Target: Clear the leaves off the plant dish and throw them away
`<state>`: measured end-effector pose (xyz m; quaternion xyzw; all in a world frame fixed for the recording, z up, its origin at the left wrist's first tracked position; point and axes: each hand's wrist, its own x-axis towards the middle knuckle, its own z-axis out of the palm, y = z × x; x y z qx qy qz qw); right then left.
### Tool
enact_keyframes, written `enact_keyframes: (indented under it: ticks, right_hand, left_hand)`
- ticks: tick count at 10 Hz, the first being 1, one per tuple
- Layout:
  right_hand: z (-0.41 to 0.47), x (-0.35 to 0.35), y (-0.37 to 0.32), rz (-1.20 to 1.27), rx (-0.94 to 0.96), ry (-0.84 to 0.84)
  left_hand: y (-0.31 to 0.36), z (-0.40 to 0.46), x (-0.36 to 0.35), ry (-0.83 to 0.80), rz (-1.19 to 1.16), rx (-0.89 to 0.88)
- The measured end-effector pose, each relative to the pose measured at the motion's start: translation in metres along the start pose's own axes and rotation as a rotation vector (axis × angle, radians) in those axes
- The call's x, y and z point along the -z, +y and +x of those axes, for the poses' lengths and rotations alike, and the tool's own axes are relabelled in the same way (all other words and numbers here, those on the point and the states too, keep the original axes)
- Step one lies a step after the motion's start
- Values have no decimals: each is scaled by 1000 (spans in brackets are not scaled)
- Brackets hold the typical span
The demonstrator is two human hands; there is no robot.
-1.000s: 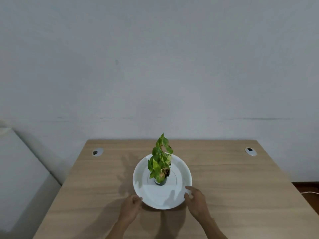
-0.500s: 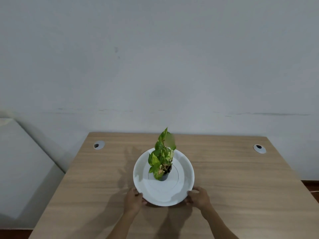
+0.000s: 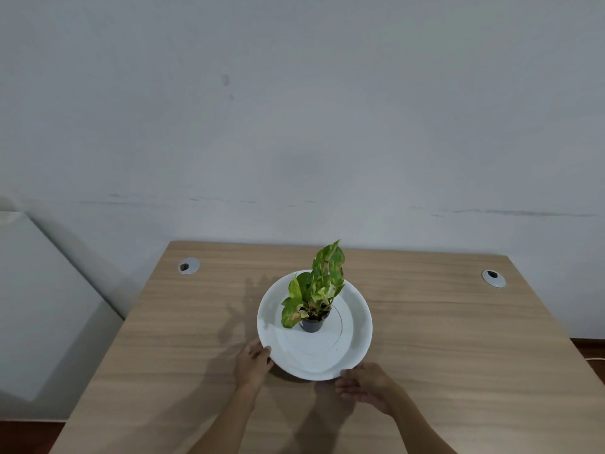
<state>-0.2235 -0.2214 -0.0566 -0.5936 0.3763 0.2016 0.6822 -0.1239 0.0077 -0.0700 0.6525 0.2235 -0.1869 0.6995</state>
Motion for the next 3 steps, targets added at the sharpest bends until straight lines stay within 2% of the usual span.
enact_keyframes:
  ticks: [2, 3]
  right_hand:
    - [-4, 4, -1, -291, 146, 158]
    - [-8, 25, 3, -575, 343, 303]
  left_hand:
    - [8, -11, 8, -105, 292, -165]
    - [1, -25, 22, -146, 458, -289]
